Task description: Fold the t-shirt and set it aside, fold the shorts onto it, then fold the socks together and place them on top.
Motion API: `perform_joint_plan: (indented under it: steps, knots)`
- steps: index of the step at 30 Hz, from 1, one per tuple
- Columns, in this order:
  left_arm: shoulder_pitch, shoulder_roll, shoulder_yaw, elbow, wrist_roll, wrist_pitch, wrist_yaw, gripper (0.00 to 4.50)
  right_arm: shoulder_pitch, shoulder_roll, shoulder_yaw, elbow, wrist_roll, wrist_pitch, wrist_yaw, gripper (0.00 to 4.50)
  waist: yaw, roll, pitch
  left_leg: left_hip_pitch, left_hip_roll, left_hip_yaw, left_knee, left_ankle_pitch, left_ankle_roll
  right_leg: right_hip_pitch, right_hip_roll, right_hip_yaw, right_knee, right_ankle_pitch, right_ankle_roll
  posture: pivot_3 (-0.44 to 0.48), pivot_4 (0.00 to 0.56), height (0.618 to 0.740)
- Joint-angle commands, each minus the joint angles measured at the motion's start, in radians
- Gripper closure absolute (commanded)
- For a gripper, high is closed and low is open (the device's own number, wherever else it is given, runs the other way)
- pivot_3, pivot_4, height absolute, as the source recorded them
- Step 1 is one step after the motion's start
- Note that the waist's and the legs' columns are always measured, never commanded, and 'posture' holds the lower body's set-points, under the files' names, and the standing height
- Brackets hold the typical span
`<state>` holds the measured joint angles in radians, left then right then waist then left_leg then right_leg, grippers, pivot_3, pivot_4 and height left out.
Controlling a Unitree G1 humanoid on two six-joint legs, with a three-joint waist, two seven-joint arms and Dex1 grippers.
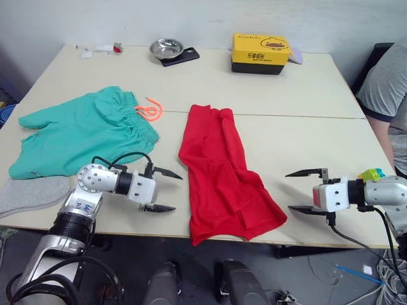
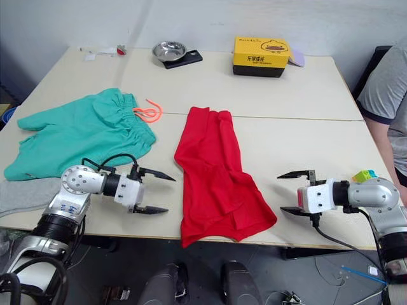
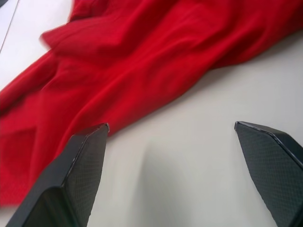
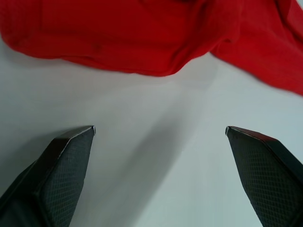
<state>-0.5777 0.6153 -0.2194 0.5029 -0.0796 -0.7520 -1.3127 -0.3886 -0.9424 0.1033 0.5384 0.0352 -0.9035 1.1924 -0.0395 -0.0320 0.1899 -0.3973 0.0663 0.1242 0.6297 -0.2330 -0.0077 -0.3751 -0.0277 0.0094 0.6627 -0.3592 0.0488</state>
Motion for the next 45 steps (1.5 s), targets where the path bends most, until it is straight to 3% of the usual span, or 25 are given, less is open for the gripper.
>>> perform_joint_plan:
  steps: [1,6,19,22,27,33,37,45]
  knots:
    - [-0.075,-0.017,-0.042,0.093,0.053,-0.122,-0.004,0.03,-0.004,0.027,0.031,0.005,0.017,-0.054,0.004,0.0,0.001,0.0,0.0,0.001,0.0,0.0,0.0,-0.003,0.005,0.001,0.0,0.0,0.0,0.0,0.0,0.0,0.15,0.74]
    - [-0.132,-0.059,-0.111,0.181,0.08,-0.218,-0.013,0.03,0.013,0.046,0.081,-0.048,0.082,-0.048,0.053,0.0,0.001,0.001,-0.001,0.007,0.0,0.0,-0.002,-0.003,0.005,0.006,-0.001,0.0,0.0,0.0,-0.001,0.0,0.15,0.74]
    - [-0.112,-0.108,-0.215,0.18,0.017,-0.287,-0.075,0.03,0.017,0.121,0.133,-0.075,0.105,-0.084,0.049,0.0,0.003,0.001,-0.001,0.012,0.001,-0.003,-0.002,-0.006,0.005,0.014,-0.002,-0.002,-0.002,-0.001,-0.002,0.0,0.15,0.74]
    - [-0.1,-0.117,-0.235,0.167,0.012,-0.288,-0.08,0.0,0.023,0.124,0.141,-0.083,0.113,-0.087,0.052,0.61,0.004,0.001,-0.001,0.012,0.0,-0.003,-0.001,-0.006,0.005,0.014,-0.002,-0.002,-0.002,-0.001,-0.002,0.0,0.15,0.74]
    - [-0.091,-0.12,-0.261,0.159,0.002,-0.285,-0.097,1.18,0.03,0.114,0.151,-0.101,0.14,-0.089,0.065,2.23,0.005,0.002,-0.002,0.012,0.0,-0.003,-0.001,-0.007,0.006,0.014,-0.002,-0.002,-0.003,-0.001,-0.002,0.0,0.15,0.74]
    - [-0.062,-0.102,-0.281,0.143,-0.019,-0.264,-0.127,3.21,0.053,0.09,0.149,-0.132,0.175,-0.077,0.086,4.39,0.006,0.002,-0.002,0.012,0.0,-0.003,-0.002,-0.007,0.006,0.014,-0.002,-0.002,-0.003,-0.001,-0.002,0.0,0.15,0.74]
    - [-0.022,-0.069,-0.274,0.088,-0.073,-0.204,-0.169,4.49,0.075,0.074,0.141,-0.171,0.199,-0.052,0.094,4.5,0.003,0.003,-0.002,0.012,0.0,-0.004,-0.002,-0.007,0.006,0.014,-0.003,-0.002,-0.003,-0.001,-0.003,0.0,0.15,0.74]
    - [0.128,0.067,-0.206,-0.191,-0.262,0.082,-0.233,4.49,0.215,-0.025,0.091,-0.384,0.312,0.119,0.095,4.5,-0.015,0.005,-0.001,0.012,0.003,-0.005,-0.004,-0.008,0.004,0.013,-0.001,-0.004,-0.002,-0.003,-0.006,0.0,0.15,0.74]
